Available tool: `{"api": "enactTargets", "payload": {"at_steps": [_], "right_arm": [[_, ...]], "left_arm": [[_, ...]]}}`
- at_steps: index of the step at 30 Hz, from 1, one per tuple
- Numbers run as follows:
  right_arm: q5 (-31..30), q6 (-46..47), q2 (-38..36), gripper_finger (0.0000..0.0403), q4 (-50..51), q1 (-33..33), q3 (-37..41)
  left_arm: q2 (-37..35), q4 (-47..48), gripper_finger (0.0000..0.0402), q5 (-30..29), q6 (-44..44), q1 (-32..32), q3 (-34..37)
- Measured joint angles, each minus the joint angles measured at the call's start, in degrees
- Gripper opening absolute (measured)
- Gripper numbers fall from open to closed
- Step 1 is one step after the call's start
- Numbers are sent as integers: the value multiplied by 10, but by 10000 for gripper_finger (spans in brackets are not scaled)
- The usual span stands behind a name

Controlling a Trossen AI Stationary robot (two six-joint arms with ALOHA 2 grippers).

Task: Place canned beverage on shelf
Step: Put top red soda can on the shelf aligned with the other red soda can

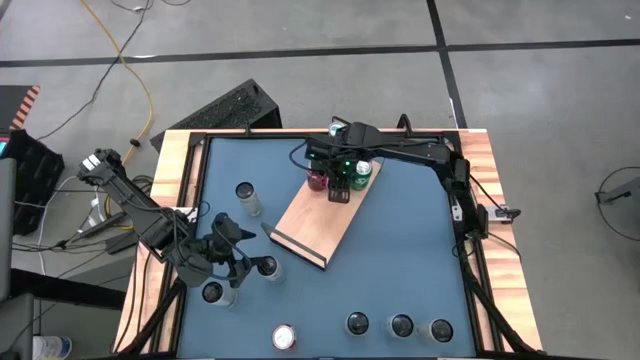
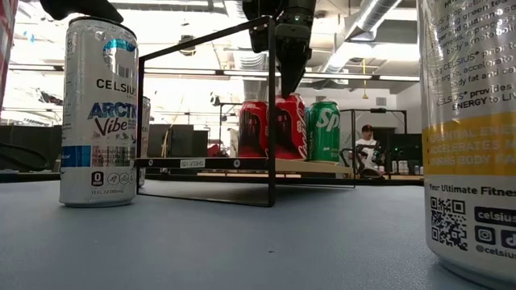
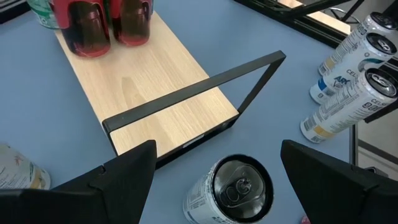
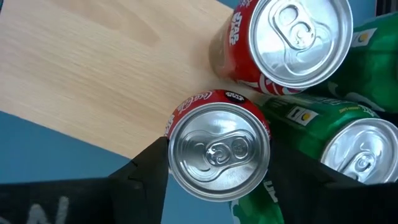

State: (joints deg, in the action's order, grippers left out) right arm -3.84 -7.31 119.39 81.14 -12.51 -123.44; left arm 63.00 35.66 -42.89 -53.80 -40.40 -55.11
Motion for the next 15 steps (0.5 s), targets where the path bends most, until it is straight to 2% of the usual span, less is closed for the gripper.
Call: {"api": "enactTargets", "payload": {"at_steps": [5, 9, 15], "right_arm": [[2, -3, 0, 244, 1, 0, 0], [24, -3, 0, 245, 1, 0, 0], [24, -11, 0, 246, -3, -6, 0]], "left_arm": [[0, 0, 330, 0, -1, 0, 0], [0, 0, 330, 0, -5, 0, 0], [0, 0, 330, -1, -5, 0, 0]]}}
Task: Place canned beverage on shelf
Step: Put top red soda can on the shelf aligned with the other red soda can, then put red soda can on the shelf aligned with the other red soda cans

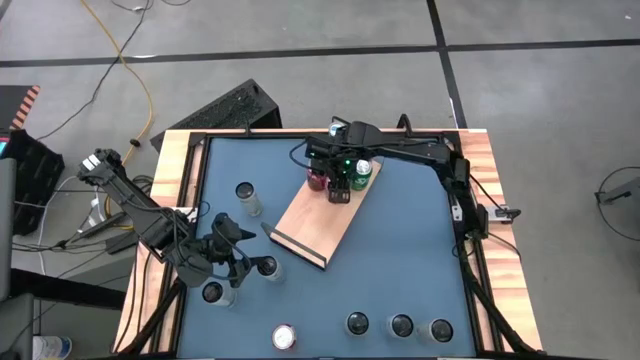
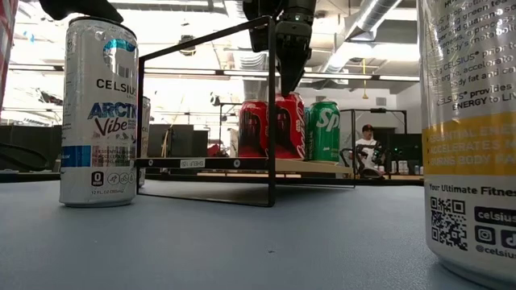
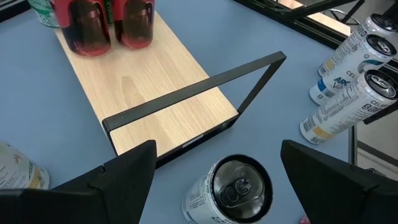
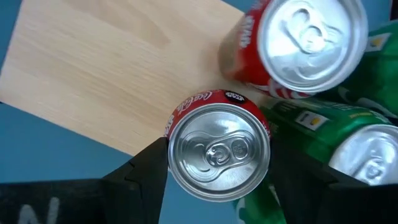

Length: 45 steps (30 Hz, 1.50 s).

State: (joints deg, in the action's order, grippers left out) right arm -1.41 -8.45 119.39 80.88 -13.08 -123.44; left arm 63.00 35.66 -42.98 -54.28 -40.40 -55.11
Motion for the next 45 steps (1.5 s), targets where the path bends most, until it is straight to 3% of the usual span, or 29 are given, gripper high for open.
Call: {"api": "enactTargets", "payload": {"at_steps": [13, 27, 33, 36, 41, 45], "right_arm": [[19, 5, 0, 248, 0, -9, 0], [15, -4, -4, 295, -4, -10, 0], [15, 10, -53, 295, 21, -10, 0], [31, 23, -81, 295, 20, 2, 0], [92, 50, -142, 295, 16, 55, -1], [92, 77, -181, 295, 14, 114, -1]], "left_arm": [[0, 0, 330, -13, -2, 0, 0], [0, 0, 330, -14, -2, 0, 0], [0, -7, 330, -10, 4, 0, 0], [0, -18, 330, 32, 25, 0, 0], [0, -98, 330, 157, 70, 0, 0], [6, -118, 330, 241, 57, -2, -27]]}}
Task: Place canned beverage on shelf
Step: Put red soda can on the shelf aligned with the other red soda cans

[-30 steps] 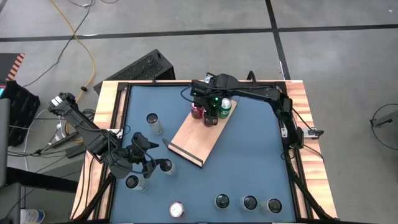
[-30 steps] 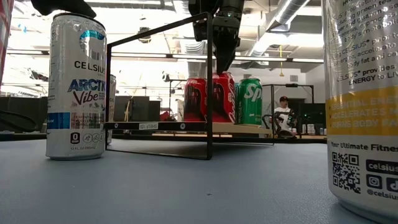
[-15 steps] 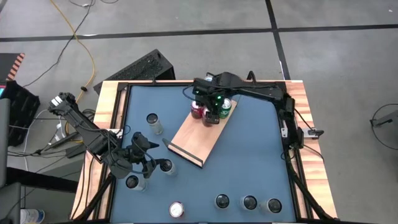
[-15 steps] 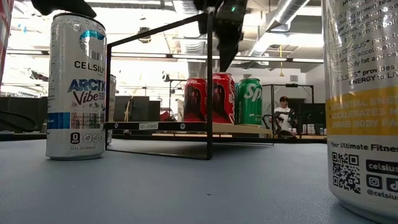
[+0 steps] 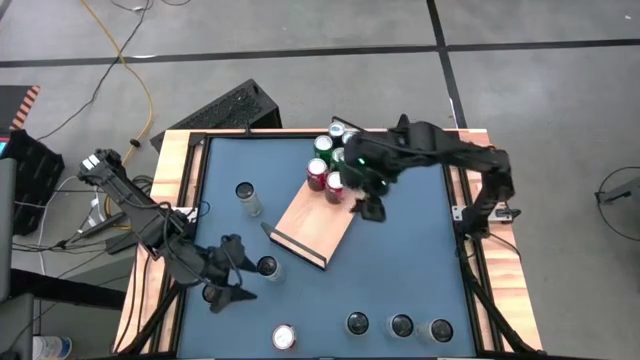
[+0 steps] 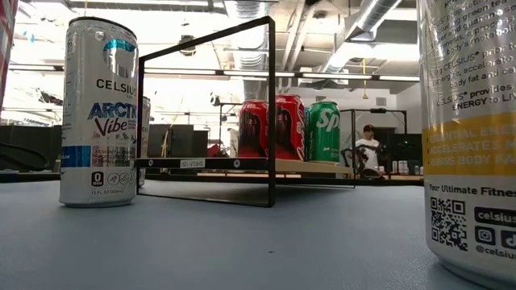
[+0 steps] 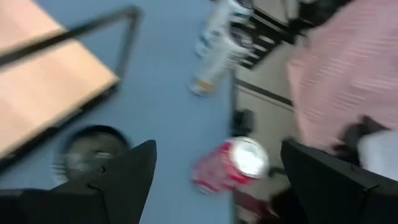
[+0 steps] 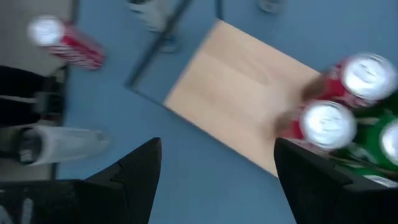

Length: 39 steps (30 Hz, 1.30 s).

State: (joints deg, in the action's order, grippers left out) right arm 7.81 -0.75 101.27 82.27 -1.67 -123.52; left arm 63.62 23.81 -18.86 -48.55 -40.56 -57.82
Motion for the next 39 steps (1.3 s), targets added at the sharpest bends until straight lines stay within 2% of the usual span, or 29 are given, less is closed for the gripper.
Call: {"api": "enactTargets", "payload": {"at_steps": [6, 15, 19, 27, 32, 39], "right_arm": [[-16, 85, -33, 295, 1, 72, 0], [-85, 158, -35, 295, 40, 163, 1], [-105, 179, -27, 295, 39, 190, 1], [-132, 205, -26, 295, 41, 240, 1], [-157, 230, -26, 295, 41, 260, 1], [-158, 253, -26, 295, 41, 277, 1]], "left_arm": [[70, 53, 330, 32, 23, -16, -100], [302, 367, 330, 26, 108, -38, -388], [387, 398, 330, 24, 164, -47, -471], [414, 336, 330, 3, 175, -57, -485], [415, 236, 330, 19, 191, -60, -431], [416, 201, 330, 31, 203, -56, -401]]}}
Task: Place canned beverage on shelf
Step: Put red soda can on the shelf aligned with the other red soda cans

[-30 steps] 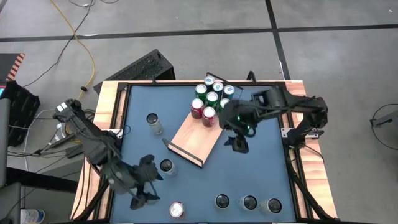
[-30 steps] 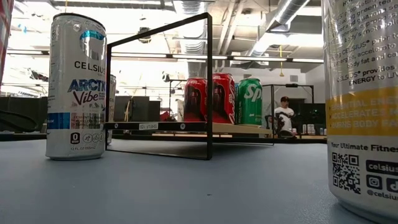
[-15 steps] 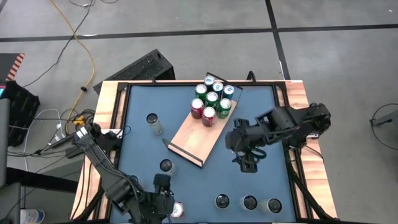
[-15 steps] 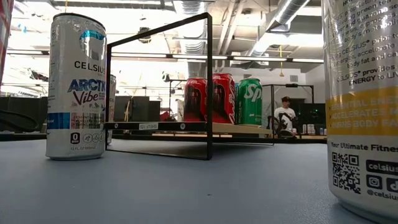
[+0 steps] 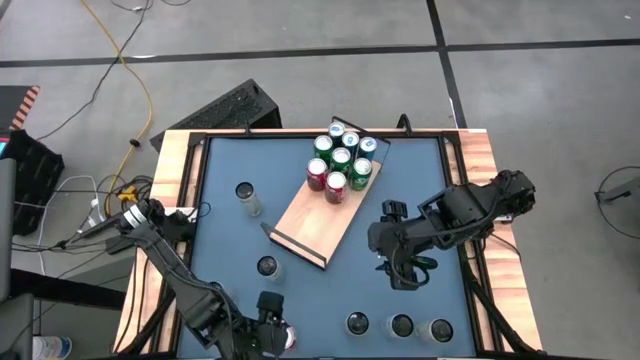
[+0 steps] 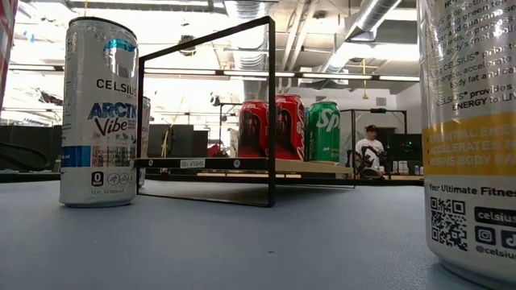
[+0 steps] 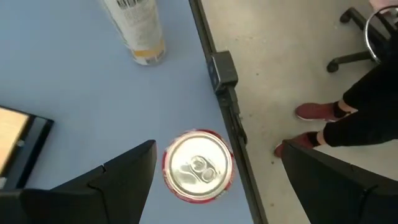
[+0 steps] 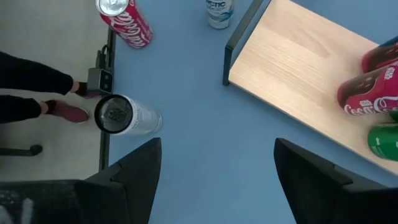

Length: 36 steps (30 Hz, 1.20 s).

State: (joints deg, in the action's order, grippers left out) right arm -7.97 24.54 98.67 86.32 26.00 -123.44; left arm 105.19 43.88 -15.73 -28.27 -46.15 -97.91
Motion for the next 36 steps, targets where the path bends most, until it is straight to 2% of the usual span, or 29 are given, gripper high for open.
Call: {"api": "enactTargets", "payload": {"at_steps": [5, 10, 13, 22, 33, 36], "right_arm": [[-1, 11, 0, 295, -2, 3, 0], [-1, 11, 0, 295, -14, 3, 0], [-1, 11, 0, 295, -18, 2, 0], [-1, 9, 0, 295, -20, 1, 0], [-18, 9, 0, 295, -25, 1, 0], [-18, 9, 0, 295, -26, 3, 0]], "left_arm": [[-1, 4, 330, -21, 4, -1, 20], [0, -79, 330, 10, -20, 0, 71], [0, -85, 330, -19, -10, -1, 82], [6, -59, 330, -35, 2, -3, 85], [27, -70, 330, -24, -17, -3, 85], [27, -61, 327, -3, -37, -2, 85]]}}
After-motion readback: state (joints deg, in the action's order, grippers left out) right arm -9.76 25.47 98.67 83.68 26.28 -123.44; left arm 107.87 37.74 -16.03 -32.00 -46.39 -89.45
